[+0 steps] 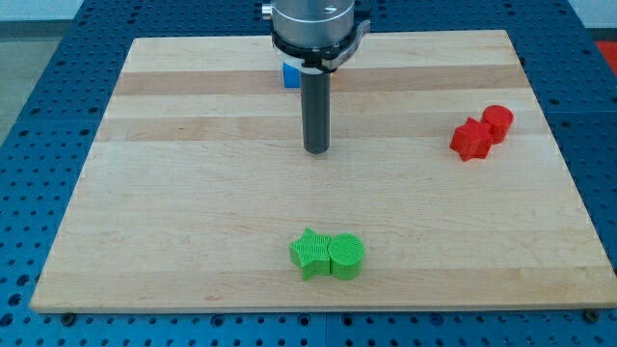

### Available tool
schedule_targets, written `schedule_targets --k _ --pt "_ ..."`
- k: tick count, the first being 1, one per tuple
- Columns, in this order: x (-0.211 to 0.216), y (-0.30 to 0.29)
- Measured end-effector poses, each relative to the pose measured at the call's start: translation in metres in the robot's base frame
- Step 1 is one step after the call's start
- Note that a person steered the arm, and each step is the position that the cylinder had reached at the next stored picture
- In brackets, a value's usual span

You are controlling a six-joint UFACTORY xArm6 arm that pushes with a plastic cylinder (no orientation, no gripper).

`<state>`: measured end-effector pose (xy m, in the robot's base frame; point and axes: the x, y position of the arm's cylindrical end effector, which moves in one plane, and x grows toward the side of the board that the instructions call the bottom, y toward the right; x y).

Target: Point your arm at the green star

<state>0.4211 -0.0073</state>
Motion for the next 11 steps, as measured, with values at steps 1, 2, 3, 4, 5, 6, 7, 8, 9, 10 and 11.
schedule_targets --k 1,2,3,4,5,6,7,8,9,10,11 --pt "0.017 -0.009" --pt "0.056 -0.028" --pt "0.056 -0.052" --pt "0.078 -0.096" --pt "0.146 -0.115" --pt "0.196 -0.114" --pt "0.198 -0.109" --pt "0.198 -0.109" --pt "0.197 -0.106" --pt "0.197 -0.064" --pt "0.197 -0.026"
